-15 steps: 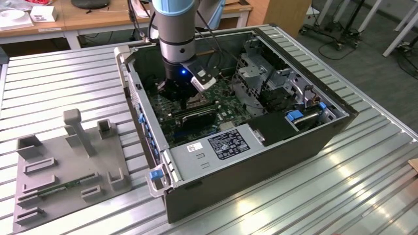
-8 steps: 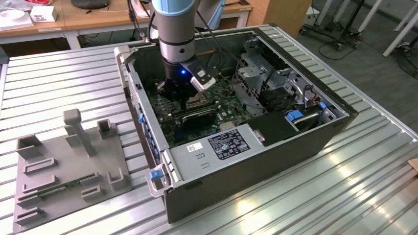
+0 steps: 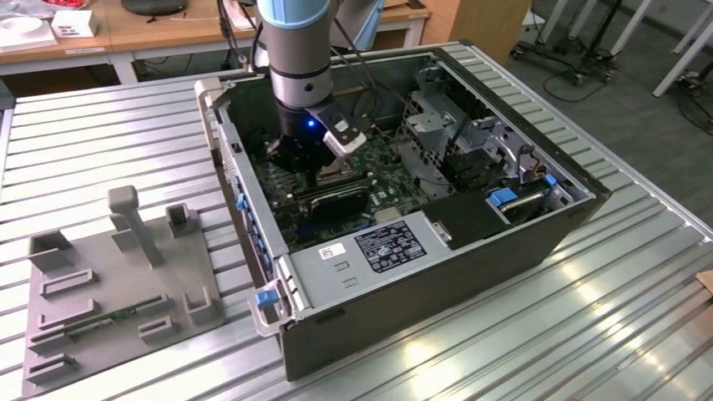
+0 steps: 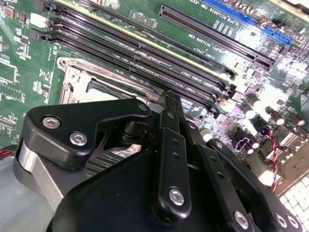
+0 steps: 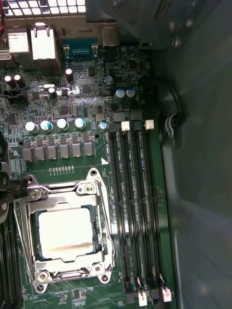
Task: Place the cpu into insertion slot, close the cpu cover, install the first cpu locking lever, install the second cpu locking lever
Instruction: 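Install the second cpu locking lever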
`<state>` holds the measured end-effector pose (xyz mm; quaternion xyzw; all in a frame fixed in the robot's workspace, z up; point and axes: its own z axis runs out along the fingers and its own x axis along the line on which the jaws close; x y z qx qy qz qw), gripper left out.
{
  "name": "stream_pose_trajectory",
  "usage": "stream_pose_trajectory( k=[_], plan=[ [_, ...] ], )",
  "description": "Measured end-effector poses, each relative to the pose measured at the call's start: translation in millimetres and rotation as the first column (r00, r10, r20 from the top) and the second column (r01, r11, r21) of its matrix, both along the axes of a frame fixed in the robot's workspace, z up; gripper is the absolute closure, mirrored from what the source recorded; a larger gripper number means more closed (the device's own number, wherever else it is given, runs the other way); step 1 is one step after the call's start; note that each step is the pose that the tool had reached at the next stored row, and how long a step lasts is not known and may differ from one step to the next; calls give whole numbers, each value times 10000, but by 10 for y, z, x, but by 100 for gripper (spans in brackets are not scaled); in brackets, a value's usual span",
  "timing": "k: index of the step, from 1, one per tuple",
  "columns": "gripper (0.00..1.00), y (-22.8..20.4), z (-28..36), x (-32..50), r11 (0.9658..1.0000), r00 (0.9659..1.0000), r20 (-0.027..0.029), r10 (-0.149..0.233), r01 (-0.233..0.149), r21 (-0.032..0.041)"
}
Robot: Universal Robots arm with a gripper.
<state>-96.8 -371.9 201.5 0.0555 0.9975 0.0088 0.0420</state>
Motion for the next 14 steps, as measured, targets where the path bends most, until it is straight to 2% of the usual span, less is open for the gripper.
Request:
stream_pose_trajectory(
  k=[5,14],
  plan=[
    [90,2,-2,0,10000,10000,2,0,0,3],
    [90,13,-4,-1,9999,10000,2,0,0,119]
  ],
)
